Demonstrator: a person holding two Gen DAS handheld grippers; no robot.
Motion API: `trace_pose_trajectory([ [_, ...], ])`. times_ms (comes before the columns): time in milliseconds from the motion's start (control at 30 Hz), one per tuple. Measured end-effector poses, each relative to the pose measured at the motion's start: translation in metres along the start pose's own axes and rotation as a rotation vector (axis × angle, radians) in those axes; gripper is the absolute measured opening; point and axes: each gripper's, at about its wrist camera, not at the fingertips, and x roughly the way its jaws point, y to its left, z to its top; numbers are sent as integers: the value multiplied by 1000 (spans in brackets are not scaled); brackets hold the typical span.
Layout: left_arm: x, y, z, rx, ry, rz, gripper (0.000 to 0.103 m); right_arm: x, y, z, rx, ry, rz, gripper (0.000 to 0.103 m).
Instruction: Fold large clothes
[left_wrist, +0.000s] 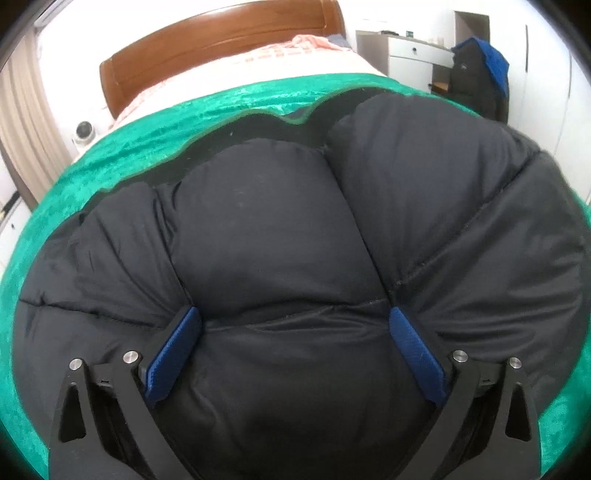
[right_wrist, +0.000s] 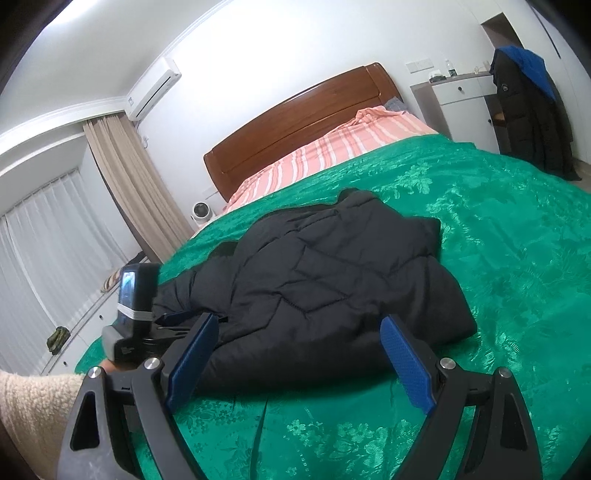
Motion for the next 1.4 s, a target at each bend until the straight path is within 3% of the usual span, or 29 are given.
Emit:
trace_pose_trajectory([
  [167, -34, -3, -14, 8, 12, -74, 98, 3, -2, 0, 13, 9, 12, 89],
  [433, -16, -14, -35, 64, -32, 0, 100, 10, 2, 0, -5, 30, 28, 89],
  [700, -42, -19, -36, 78, -4, -22, 98, 7, -5, 2, 22, 21, 28, 89],
  [867, -23, -18, -41, 72, 1, 2, 102, 10, -13, 4, 52, 22, 19, 89],
  [967, -24, -20, -43, 77, -7, 15, 102, 3, -29, 5, 115, -5, -15, 89],
  [1133, -45, -23, -58, 124, 10, -26, 101, -14, -83, 8, 345, -75, -85, 89],
  [1267, -76, -27, -83, 235, -4, -53, 101, -13, -104, 2, 470, -65, -43, 90],
  [1400, -92, -17, -81, 171, -61, -136, 101, 3, -103, -6, 521, -5, 17, 90],
])
